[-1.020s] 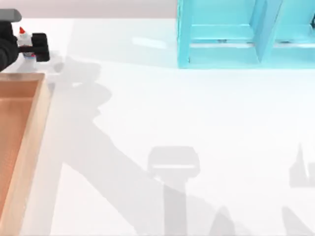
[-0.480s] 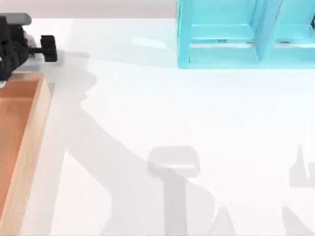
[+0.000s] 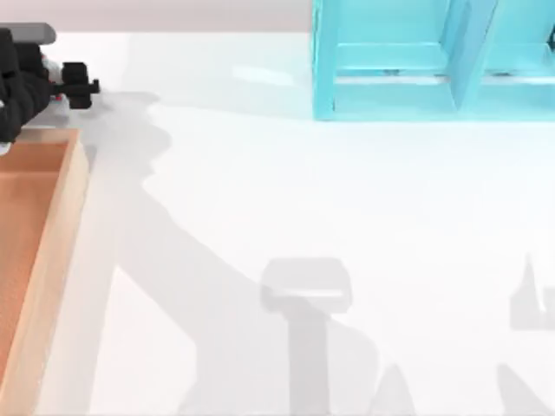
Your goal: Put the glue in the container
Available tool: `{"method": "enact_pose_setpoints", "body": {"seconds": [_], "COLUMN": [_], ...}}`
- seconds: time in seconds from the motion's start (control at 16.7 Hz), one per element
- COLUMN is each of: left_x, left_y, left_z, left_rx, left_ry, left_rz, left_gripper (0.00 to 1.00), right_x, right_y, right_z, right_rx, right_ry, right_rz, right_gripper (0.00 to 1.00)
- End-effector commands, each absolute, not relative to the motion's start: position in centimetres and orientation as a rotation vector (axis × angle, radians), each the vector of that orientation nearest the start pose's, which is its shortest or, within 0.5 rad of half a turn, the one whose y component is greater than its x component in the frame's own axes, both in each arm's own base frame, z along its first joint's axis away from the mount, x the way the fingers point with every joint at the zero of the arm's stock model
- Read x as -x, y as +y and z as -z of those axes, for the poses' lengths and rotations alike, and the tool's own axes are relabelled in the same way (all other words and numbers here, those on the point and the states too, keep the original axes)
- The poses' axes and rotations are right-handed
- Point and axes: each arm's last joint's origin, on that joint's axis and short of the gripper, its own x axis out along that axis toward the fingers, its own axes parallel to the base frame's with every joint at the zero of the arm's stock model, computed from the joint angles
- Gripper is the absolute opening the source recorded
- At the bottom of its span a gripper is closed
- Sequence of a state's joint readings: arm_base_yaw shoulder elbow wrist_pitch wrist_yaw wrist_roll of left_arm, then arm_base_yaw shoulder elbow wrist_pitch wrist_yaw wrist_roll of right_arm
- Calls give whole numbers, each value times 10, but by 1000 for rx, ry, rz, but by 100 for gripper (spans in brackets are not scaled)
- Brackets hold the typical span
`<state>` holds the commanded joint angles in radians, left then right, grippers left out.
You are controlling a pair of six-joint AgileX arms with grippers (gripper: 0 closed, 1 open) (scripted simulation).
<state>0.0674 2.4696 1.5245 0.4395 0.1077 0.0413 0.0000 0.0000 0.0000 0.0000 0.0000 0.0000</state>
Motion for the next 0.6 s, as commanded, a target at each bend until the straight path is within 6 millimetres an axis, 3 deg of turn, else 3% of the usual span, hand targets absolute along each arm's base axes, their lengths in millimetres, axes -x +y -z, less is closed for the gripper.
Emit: {"method": "enact_pose_setpoints", "body": {"seconds": [0.42,0.6], "left_x": [-509,-509], "left_y": [37,37], "left_z": [-52,-52], "left_rx": [13,13], "left_ry": [502,502], "left_rz": [25,25], "left_gripper": [2,0], "right_x": [-106,-106], "right_y": [-1,-1], "right_z": [-160,-160], "right_rx": [0,0], "right_ry": [0,0], "right_rz": [0,0], "right_gripper": [100,100]}}
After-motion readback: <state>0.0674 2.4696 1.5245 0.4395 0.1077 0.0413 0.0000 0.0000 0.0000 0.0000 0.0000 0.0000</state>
